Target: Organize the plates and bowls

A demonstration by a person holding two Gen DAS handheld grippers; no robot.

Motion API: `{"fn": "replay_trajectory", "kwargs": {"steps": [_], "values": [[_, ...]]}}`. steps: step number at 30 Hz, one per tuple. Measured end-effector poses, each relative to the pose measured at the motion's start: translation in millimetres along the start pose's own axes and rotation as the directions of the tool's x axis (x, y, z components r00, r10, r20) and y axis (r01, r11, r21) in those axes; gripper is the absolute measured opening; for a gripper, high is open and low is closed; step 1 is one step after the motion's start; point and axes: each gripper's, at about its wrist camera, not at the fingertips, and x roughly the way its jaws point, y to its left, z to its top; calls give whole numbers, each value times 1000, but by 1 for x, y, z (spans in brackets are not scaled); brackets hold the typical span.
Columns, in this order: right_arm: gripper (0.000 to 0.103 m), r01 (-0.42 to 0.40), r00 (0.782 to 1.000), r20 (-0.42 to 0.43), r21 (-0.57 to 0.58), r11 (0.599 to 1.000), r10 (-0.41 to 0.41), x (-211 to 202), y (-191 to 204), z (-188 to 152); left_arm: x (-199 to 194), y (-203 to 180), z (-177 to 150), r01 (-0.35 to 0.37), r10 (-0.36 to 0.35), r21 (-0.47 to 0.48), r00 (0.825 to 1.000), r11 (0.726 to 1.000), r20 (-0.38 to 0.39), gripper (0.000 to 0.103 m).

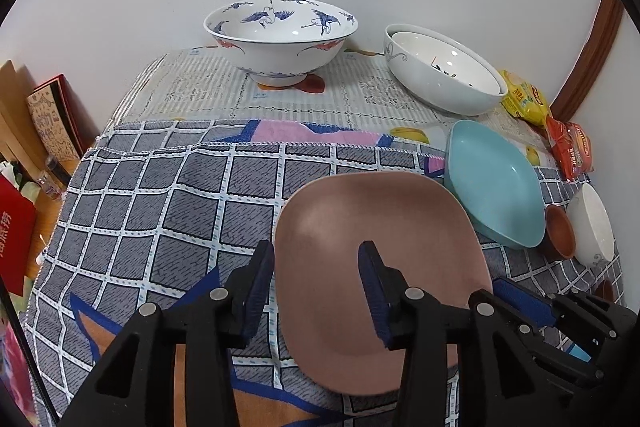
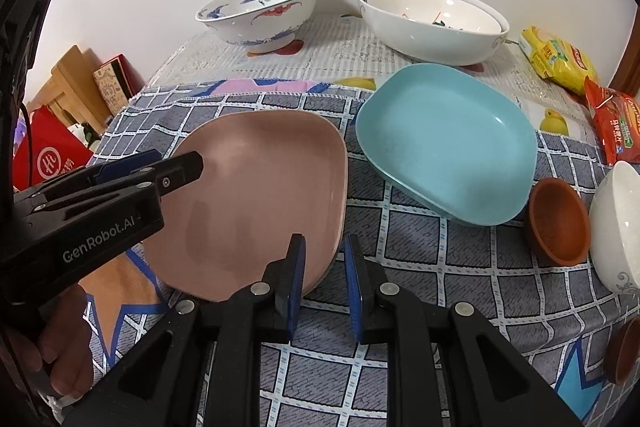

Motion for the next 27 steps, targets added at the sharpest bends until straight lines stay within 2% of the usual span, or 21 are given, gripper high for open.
{"fn": "replay_trajectory", "kwargs": {"steps": [5,7,11,16,21,27], "values": [[22,-14,1000,13,9,1000,14,-11,-6,-1,-10,-4,0,-10,10,6,1000,1000,12,41],[35,-13,1000,18,16,1000,12,-16,-12,0,-15,-7,0,-13,13,9,1000,1000,19,42],[41,32,997,62,35,999,-34,-34,-29,1,-24,-19,3,-10,10,19,999,1000,35,41],[61,78,991,105,74,994,-85,-59,-58,6,-38,-41,8,10,-13,41,998,999,61,41],[61,125,975,173,95,988,-140,-89,-85,8,-46,-66,17,19,-24,61,997,998,77,41],[61,84,969,218,152,985,-116,-109,-113,9,-54,-91,25,19,-27,82,994,996,105,41]]}}
